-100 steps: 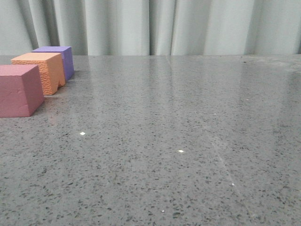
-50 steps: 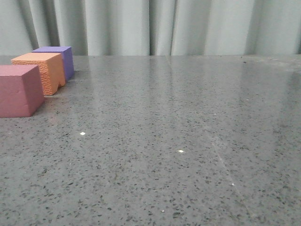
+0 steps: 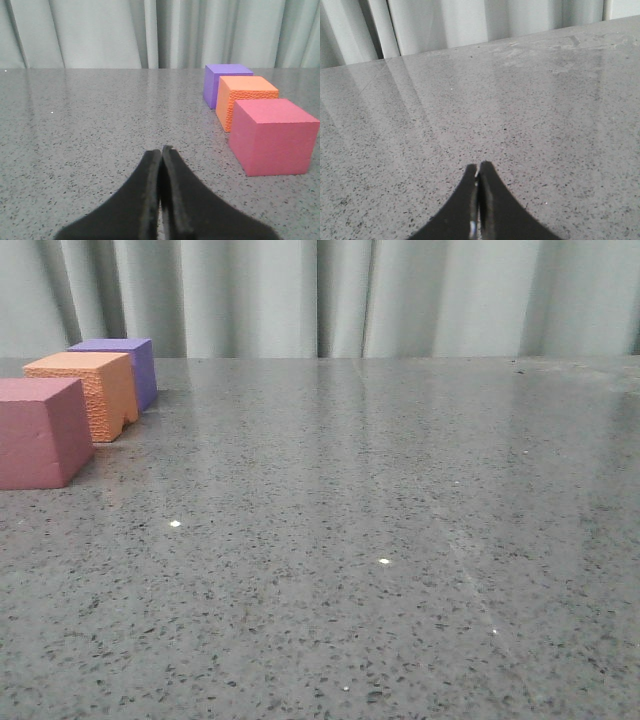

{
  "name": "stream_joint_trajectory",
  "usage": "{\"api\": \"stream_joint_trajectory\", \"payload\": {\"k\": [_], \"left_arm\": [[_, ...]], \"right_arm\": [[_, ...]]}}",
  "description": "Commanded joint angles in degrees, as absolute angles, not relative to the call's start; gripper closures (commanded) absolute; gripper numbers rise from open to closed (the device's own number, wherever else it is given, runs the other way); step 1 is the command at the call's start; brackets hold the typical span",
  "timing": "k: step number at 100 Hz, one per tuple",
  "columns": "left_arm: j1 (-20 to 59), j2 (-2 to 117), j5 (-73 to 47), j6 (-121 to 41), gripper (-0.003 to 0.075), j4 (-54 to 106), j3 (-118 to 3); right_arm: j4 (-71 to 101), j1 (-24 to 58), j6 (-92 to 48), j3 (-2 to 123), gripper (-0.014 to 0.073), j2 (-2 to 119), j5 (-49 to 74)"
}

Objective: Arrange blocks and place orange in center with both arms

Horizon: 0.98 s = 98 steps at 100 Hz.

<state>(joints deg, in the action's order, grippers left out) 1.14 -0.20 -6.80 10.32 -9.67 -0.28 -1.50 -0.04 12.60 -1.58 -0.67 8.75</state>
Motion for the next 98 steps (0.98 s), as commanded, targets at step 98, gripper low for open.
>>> {"api": "stream_joint_trajectory", "payload": {"k": [98], "left_arm": [[1.69, -2.09, 1.82, 10.29, 0.0732, -10.52, 2.88]], "right_arm": [[-2.26, -0.34, 12.15, -0.79, 0.0661, -1.78, 3.91]]}}
